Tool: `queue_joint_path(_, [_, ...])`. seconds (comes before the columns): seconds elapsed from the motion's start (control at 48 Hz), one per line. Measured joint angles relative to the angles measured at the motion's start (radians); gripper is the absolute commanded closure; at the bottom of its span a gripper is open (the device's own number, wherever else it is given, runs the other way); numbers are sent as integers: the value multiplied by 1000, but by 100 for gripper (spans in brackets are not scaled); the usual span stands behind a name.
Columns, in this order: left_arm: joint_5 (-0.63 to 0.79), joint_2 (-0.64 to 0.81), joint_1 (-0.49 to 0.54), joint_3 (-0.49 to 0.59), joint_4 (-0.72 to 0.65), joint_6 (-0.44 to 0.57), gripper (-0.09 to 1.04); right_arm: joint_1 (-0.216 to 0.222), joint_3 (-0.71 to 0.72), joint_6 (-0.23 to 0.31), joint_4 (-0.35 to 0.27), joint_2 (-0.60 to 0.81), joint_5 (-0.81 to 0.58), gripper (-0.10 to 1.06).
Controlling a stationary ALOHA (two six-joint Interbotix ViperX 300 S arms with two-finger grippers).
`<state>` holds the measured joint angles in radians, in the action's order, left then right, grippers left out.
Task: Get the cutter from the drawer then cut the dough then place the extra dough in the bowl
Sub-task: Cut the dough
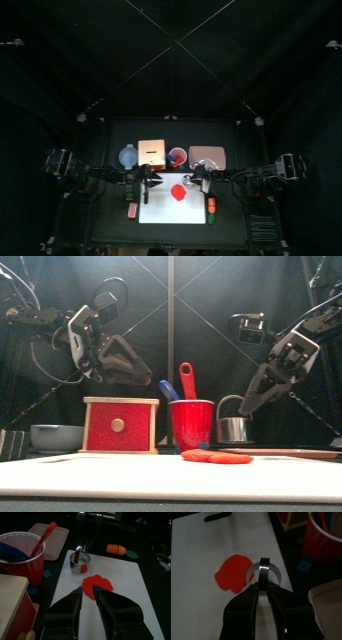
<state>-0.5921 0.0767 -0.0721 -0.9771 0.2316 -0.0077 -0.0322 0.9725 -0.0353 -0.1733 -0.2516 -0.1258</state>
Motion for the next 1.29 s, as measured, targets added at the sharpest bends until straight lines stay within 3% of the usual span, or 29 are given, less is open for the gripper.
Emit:
queue_joint_path(0.208, [0, -6, -8, 0, 0, 0, 28, -66, -44, 0, 12, 52, 3, 38])
queue_joint_path(0.5, [0, -6, -15, 0, 0, 2, 28, -69, -107, -2, 35, 150, 43, 38])
queue_joint_path(1.146, [0, -12, -14, -2, 0, 3, 28, -60, -120, -5, 38, 206, 32, 36])
queue_joint_path(1.292, [0, -12, -15, -2, 0, 3, 28, -60, -120, -6, 38, 207, 32, 28])
